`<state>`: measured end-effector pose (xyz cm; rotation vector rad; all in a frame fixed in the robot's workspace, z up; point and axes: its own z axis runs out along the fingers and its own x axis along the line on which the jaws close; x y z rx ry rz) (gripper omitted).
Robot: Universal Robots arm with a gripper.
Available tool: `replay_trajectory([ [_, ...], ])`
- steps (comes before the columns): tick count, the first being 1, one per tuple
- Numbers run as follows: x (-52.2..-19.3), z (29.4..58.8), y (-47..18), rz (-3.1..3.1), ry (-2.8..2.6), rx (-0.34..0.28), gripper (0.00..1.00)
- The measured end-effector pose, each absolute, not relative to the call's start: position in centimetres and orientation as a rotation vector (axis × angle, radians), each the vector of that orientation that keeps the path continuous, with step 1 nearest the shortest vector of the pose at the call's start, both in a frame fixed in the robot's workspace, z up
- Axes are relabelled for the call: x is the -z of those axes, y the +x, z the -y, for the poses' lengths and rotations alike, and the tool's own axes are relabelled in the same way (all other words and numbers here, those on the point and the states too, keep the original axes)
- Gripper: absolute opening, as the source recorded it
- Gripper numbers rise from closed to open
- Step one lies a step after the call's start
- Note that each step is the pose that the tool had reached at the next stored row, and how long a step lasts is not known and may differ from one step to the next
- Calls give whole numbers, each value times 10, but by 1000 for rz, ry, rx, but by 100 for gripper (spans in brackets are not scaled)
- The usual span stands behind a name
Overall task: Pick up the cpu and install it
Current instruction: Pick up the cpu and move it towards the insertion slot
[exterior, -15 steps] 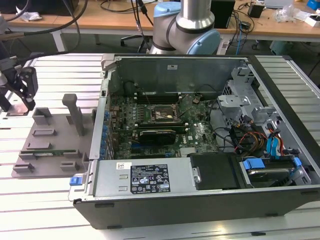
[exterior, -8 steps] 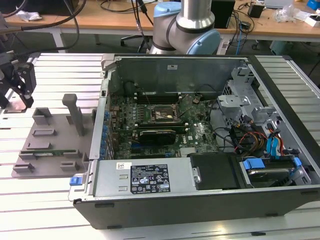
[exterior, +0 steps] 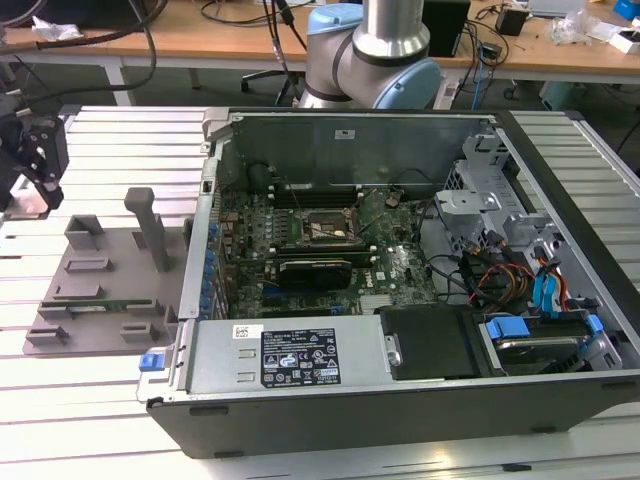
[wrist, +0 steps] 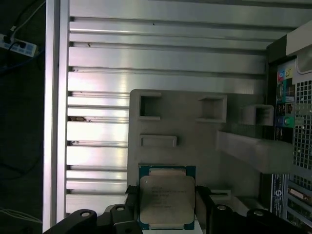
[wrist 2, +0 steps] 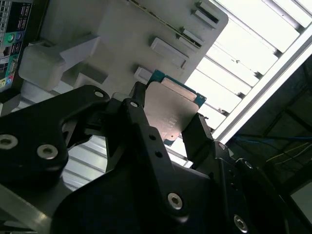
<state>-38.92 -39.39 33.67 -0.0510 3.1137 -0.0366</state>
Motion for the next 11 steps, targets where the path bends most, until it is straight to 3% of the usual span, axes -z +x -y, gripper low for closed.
replay_trajectory([
  [11,-362,394,-389,-3114,-51,37,55],
])
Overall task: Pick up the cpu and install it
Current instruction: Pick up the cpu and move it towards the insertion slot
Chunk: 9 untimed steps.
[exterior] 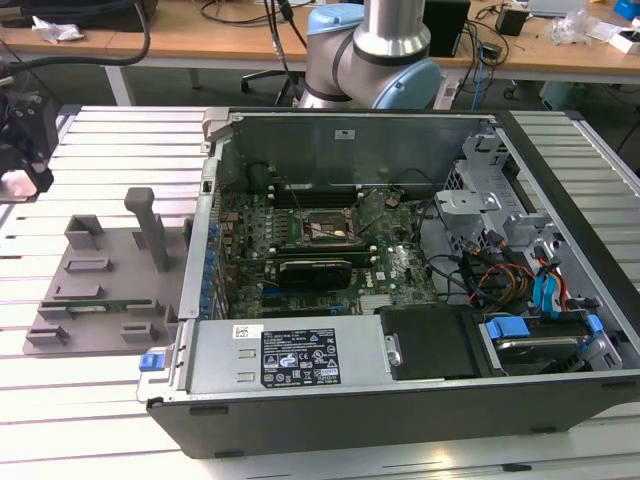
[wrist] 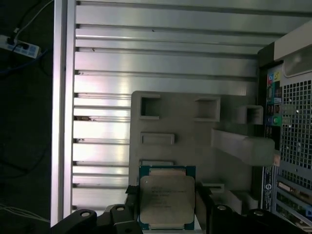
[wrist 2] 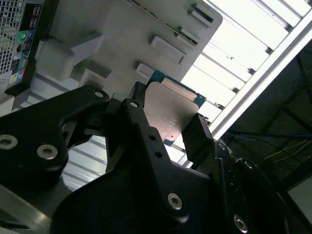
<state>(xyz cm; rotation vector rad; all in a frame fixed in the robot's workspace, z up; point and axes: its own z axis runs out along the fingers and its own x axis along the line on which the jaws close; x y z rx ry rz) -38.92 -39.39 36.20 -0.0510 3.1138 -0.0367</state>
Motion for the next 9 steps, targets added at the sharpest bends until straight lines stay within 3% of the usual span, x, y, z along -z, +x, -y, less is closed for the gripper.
replay_trajectory([
  [9,-387,394,-389,-3114,-51,37,55],
])
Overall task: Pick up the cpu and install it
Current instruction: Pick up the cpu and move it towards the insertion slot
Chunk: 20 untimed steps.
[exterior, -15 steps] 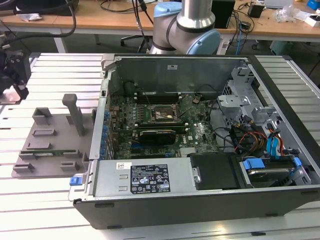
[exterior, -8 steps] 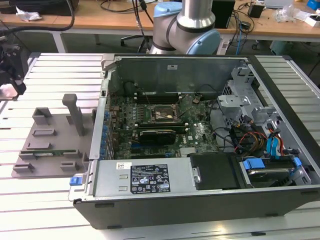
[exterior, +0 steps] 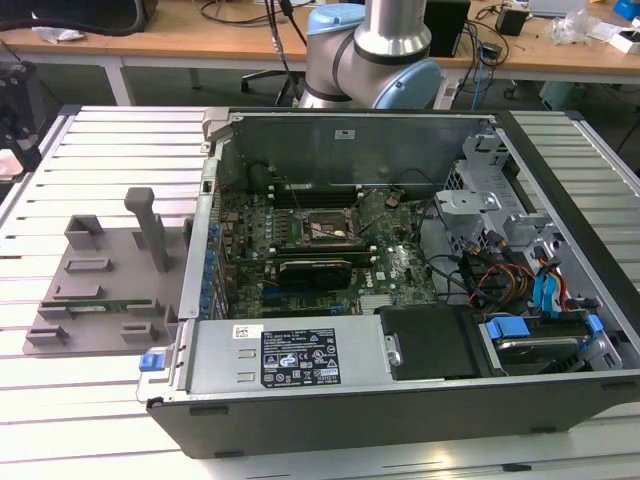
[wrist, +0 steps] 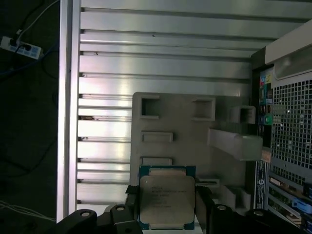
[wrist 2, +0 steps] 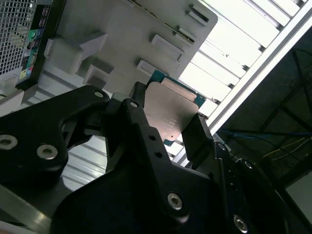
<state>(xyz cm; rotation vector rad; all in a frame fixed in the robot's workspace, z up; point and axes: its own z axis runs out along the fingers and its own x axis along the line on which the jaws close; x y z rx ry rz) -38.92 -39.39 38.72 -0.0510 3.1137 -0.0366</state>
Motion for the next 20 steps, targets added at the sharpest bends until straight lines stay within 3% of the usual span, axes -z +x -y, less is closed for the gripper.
replay_trajectory([
  [20,-391,394,-346,-3114,-51,37,55],
])
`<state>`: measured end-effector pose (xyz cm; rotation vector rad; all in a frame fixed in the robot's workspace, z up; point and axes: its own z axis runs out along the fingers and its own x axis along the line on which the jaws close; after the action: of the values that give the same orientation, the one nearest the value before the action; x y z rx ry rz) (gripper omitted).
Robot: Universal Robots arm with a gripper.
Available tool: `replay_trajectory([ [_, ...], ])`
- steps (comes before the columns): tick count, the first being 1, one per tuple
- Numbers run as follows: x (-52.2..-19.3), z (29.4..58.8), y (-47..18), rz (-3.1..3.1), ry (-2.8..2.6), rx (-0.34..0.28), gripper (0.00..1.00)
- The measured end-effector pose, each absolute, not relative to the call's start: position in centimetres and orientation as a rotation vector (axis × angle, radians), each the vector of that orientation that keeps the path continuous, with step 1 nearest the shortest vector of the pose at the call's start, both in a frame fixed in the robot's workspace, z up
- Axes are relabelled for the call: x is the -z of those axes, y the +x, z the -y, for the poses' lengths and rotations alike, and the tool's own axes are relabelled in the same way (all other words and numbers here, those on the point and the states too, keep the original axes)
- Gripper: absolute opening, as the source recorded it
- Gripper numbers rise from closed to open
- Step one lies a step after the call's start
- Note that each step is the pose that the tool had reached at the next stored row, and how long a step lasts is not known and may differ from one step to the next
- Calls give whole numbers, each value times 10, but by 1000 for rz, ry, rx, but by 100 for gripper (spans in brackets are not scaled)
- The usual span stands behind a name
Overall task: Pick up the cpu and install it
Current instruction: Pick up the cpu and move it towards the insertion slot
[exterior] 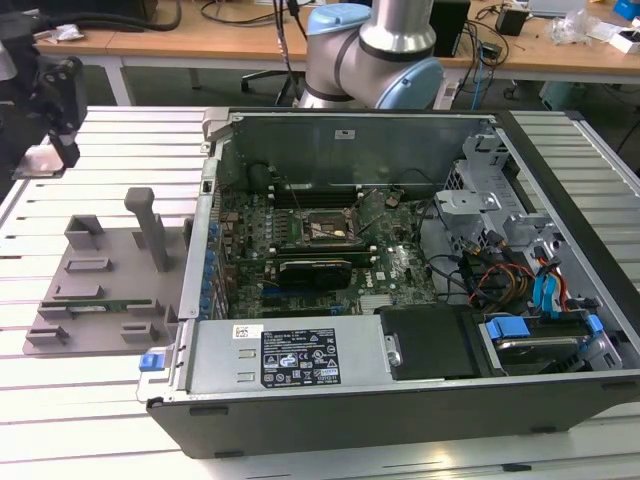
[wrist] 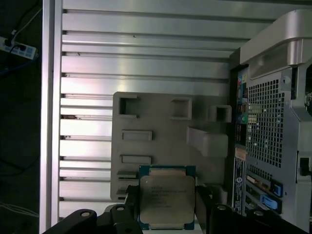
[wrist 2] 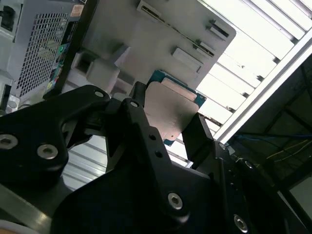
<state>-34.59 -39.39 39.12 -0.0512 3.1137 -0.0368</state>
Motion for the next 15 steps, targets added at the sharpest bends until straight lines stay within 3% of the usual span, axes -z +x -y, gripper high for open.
replay_trajectory([
  [15,-391,394,-279,-3114,-51,40,55],
])
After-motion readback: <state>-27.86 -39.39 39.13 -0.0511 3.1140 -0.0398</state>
